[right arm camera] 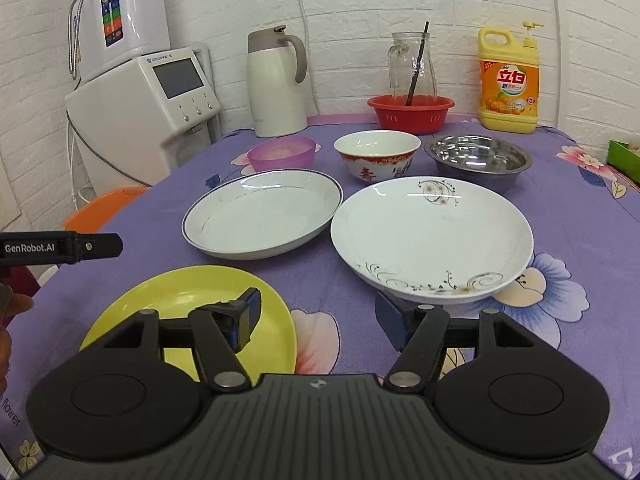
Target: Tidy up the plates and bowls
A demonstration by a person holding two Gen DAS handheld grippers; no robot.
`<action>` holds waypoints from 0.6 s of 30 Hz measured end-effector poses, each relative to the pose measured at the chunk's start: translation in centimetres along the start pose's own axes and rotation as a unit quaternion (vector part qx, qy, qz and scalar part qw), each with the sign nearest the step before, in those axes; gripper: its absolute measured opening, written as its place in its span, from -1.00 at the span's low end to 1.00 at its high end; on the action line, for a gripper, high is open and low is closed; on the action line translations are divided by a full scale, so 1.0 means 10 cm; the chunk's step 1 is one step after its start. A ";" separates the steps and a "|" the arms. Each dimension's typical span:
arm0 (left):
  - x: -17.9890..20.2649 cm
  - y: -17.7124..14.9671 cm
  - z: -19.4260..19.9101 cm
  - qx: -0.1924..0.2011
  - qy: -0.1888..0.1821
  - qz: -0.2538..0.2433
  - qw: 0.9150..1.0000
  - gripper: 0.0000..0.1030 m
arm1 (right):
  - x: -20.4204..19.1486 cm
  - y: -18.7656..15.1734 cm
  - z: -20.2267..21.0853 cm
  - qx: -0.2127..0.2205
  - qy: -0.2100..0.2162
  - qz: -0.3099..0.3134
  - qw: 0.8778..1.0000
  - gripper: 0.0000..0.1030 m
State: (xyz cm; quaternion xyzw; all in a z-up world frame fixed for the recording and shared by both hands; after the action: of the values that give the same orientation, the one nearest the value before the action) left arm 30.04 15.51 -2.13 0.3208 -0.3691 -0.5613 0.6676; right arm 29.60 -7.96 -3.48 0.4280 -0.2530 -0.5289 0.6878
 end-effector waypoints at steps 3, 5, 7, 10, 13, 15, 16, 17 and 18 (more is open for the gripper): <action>0.00 0.16 -0.08 0.010 0.008 -0.006 1.000 0.86 | -0.07 0.18 -0.07 0.010 0.012 0.023 1.000 1.00; 0.00 0.28 -0.15 0.016 0.012 -0.012 1.000 0.90 | -0.08 0.31 -0.12 0.016 0.011 0.040 0.999 1.00; -0.01 0.38 -0.25 0.017 0.014 -0.011 1.000 0.90 | -0.06 0.43 -0.20 0.019 0.008 0.051 0.998 1.00; -0.01 0.53 -0.42 0.016 0.006 0.010 1.000 0.90 | -0.01 0.63 -0.40 0.022 0.015 0.053 0.998 1.00; 0.02 0.65 -0.64 0.008 -0.001 0.022 1.000 0.90 | 0.02 0.78 -0.70 0.018 0.024 0.049 0.998 1.00; 0.03 0.69 -0.82 -0.003 -0.001 0.025 1.000 0.90 | 0.03 0.83 -0.94 0.007 0.025 0.049 0.998 1.00; 0.04 0.70 -0.92 -0.010 -0.003 0.026 1.000 0.90 | 0.04 0.84 -1.06 0.001 0.027 0.047 0.999 1.00; 0.03 0.69 -1.03 -0.021 -0.002 0.030 0.999 0.90 | 0.05 0.85 -1.19 -0.007 0.028 0.045 0.999 1.00; 0.03 0.69 -1.12 -0.030 0.001 0.035 0.999 0.90 | 0.07 0.85 -1.32 -0.015 0.026 0.041 0.999 1.00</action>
State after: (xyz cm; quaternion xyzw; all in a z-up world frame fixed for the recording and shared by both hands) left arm 43.13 16.53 -2.15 0.2883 -0.3628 -0.5480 0.6964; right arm 44.72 -3.76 -2.94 0.4208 -0.2446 -0.4926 0.7214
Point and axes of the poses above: each gripper's, at about its wrist camera, not at the fingertips, and z roughly against the way its jaws point, x to its right, y to its top, the point moved 9 cm from there along -z, roughly the way its jaws point, and after that the axes turned 1 degree about z, right-handed, at the moved point
